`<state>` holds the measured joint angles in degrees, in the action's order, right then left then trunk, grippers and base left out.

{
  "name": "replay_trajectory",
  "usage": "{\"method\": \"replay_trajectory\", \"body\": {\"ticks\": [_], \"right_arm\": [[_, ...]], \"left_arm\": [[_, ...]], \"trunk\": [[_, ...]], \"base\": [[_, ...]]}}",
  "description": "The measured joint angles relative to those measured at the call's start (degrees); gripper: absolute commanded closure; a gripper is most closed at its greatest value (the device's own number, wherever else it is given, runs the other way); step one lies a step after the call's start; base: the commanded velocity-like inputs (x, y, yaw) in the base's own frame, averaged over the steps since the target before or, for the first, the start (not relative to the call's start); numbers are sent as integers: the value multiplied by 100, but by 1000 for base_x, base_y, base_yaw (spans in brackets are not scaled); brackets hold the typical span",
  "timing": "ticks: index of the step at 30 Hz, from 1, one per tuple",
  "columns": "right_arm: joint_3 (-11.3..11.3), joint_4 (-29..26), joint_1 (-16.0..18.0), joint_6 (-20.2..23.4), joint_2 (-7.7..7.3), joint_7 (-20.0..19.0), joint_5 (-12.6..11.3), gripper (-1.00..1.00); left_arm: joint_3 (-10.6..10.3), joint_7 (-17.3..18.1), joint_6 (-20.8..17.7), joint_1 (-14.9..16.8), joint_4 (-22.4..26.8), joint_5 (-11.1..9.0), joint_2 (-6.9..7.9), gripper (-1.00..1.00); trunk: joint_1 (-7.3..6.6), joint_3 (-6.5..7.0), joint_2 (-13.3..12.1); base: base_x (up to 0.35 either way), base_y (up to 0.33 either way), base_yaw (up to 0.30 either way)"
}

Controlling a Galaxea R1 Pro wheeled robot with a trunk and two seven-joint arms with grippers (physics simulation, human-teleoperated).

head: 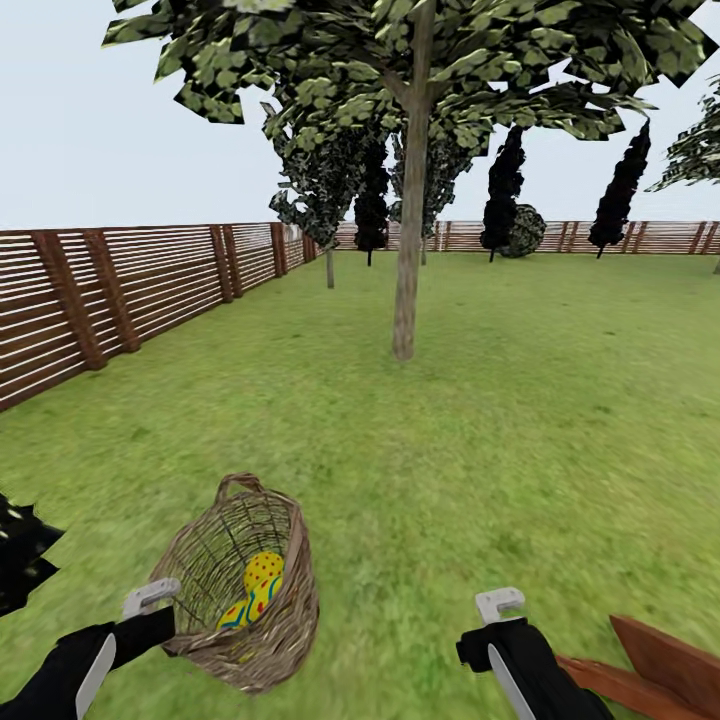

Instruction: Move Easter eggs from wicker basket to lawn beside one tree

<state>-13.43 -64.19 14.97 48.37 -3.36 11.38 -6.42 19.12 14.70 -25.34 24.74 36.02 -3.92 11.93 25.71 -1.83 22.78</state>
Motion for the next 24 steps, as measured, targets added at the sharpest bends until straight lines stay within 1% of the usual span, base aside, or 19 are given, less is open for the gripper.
{"method": "replay_trajectory", "body": {"ticks": [24], "right_arm": [[0, 0, 0, -5, 7, 0, 0, -100]], "left_arm": [[0, 10, 1, 0, 0, -7, 1, 100]], "trunk": [[0, 0, 0]], "base": [[335, 0, 0]]}}
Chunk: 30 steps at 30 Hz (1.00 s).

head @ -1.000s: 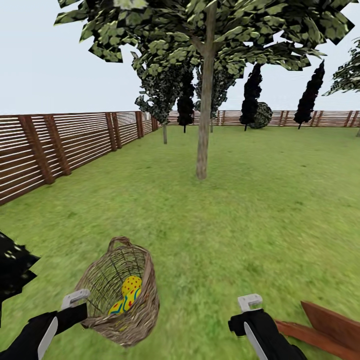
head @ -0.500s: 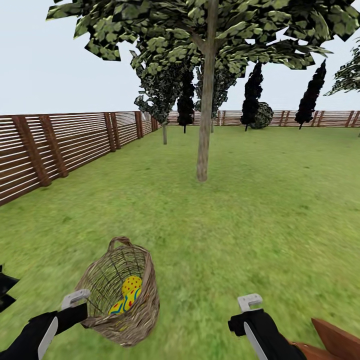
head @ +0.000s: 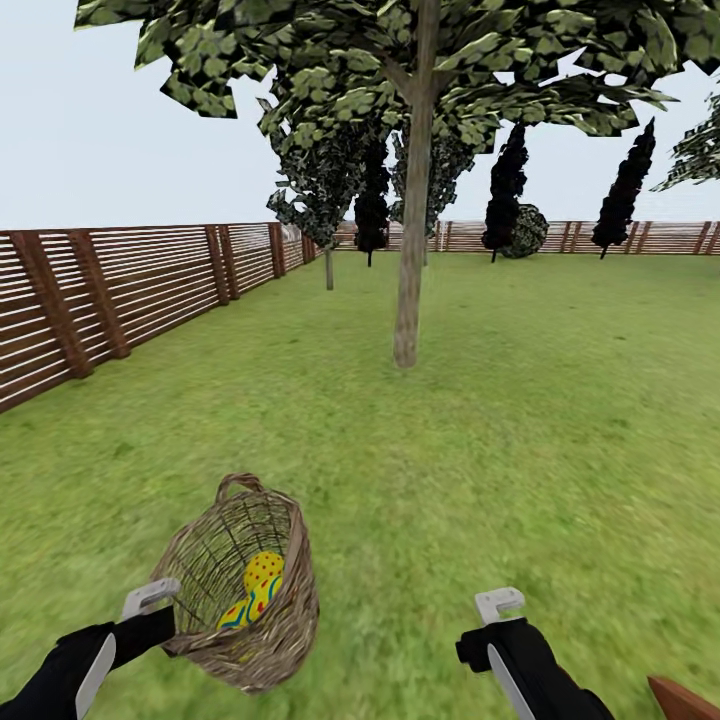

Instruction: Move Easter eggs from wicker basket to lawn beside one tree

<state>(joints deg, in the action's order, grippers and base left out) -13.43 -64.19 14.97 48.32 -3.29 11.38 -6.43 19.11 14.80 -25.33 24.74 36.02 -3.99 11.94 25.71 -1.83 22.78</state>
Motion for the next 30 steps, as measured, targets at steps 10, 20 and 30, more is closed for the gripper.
{"method": "replay_trajectory", "body": {"ticks": [10, 20, 30], "right_arm": [[0, 0, 0, 1, -7, 0, 0, -100], [0, 0, 0, 0, -7, 0, 0, -100], [167, -39, 0, 1, -132, -29, -64, -100]], "left_arm": [[0, 0, 0, 1, 0, 2, -5, 100], [0, 0, 1, -1, 0, 6, 4, 100], [0, 0, 1, -1, 0, 6, 4, 100]], "trunk": [[0, 0, 0], [0, 0, 0], [0, 0, 0]], "base": [[335, 0, 0], [335, 0, 0], [335, 0, 0]]}}
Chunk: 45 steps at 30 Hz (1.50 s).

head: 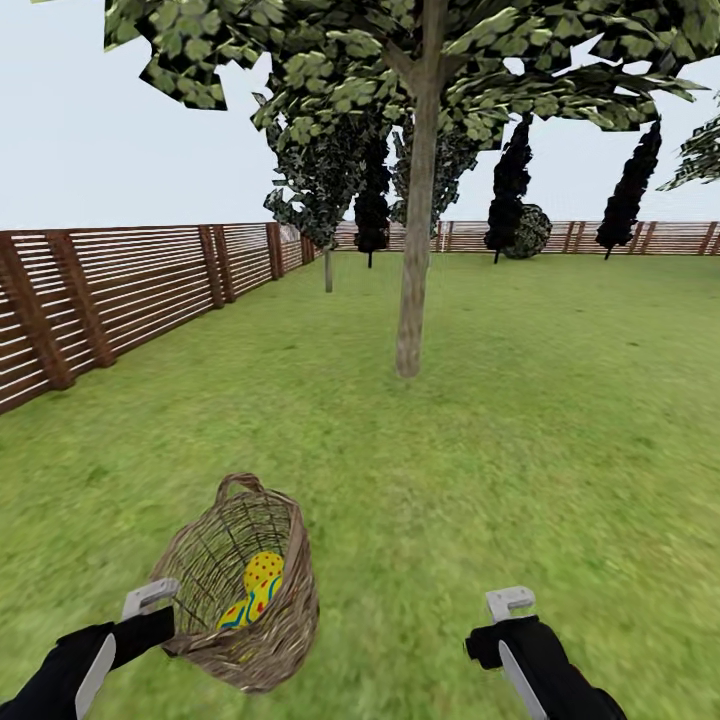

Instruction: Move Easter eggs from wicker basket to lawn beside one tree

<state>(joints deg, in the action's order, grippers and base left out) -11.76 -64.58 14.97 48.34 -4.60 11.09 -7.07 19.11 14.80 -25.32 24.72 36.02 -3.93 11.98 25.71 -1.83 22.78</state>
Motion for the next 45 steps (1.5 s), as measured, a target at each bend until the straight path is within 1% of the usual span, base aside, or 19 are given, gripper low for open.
{"method": "replay_trajectory", "body": {"ticks": [1, 2, 4, 9, 13, 22, 24, 27, 40, 42, 45], "right_arm": [[215, -4, 0, 5, -9, -9, 6, -100], [360, -5, 0, 10, -14, -13, 2, -100], [426, 2, 0, 15, -16, -15, 13, -100], [409, 13, 0, 16, 24, -7, 59, -100], [405, 15, 0, 17, 41, -6, 64, -100], [414, 15, -2, 26, 36, -6, 64, -100], [411, 20, 0, 25, 43, -6, 64, -100], [404, 21, 0, 17, 45, -6, 64, -100], [395, 21, 0, 16, 47, 3, 67, -100], [396, 20, -1, 16, 47, 1, 65, -100], [405, 19, -1, 17, 45, -6, 64, -100]], "left_arm": [[0, 0, 0, 1, 0, 1, 0, 100], [0, -2, 0, 2, 0, -3, 0, 100], [0, -8, 0, 1, 0, 1, 0, 100], [0, -10, 0, 2, 0, 10, 0, 100], [-2, -12, 2, 0, -2, 12, 0, 100], [-1, -9, 1, 3, -3, 3, -1, 100], [2, -3, -5, 3, 0, -31, -1, 100], [1, -4, 1, 2, -1, 2, 1, 100], [0, -2, 0, 1, 0, -4, 0, 100], [2, -4, 5, 8, -2, 24, 0, 100], [0, 0, 0, 4, -1, -8, -1, 100]], "trunk": [[0, 0, 0], [0, 0, 0], [0, 0, 0], [0, 0, 0], [0, 0, 0], [0, 9, 0], [0, 11, 0], [0, 11, 0], [0, 11, 0], [0, 12, 0], [0, 21, 0]], "base": [[335, 0, 0], [335, 0, 0], [335, 0, 0], [335, -3, 0], [325, -140, -1], [324, -103, -257], [334, -8, -57], [335, -1, -5], [335, 0, -2], [335, 0, -214], [335, 0, -278]]}}
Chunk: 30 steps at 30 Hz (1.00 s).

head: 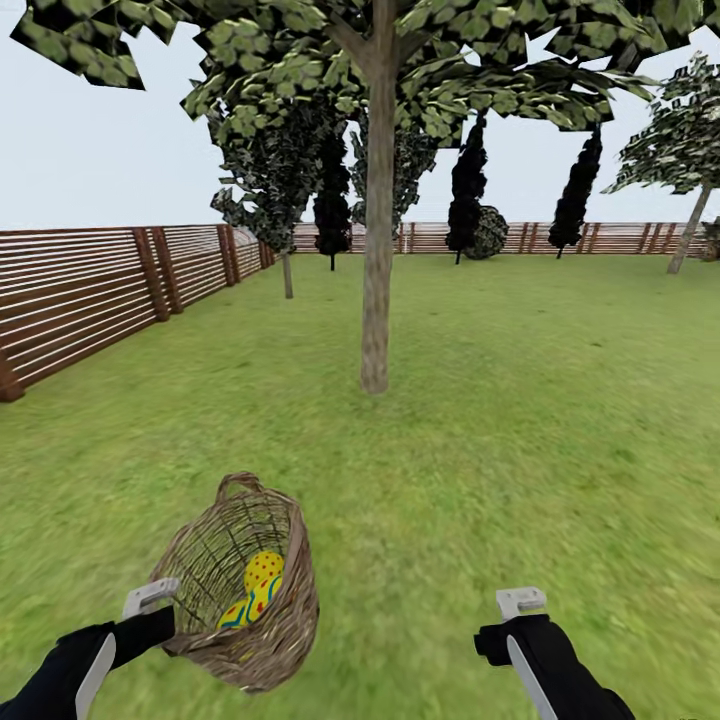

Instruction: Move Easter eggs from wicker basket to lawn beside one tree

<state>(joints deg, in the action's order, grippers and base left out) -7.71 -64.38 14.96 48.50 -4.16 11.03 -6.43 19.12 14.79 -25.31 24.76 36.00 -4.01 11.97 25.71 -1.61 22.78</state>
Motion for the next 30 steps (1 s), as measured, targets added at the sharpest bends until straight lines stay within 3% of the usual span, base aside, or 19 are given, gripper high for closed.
{"method": "replay_trajectory", "body": {"ticks": [22, 30], "right_arm": [[4, -1, 1, 1, 1, 0, 0, -100], [9, -1, 1, 5, 0, 0, 0, -100]], "left_arm": [[-1, -7, 0, 2, 0, 9, 0, 100], [2, 2, -2, 1, 1, -5, 0, 100]], "trunk": [[0, 72, 3], [1, 75, 4]], "base": [[335, 0, -285], [335, 0, -178]]}}
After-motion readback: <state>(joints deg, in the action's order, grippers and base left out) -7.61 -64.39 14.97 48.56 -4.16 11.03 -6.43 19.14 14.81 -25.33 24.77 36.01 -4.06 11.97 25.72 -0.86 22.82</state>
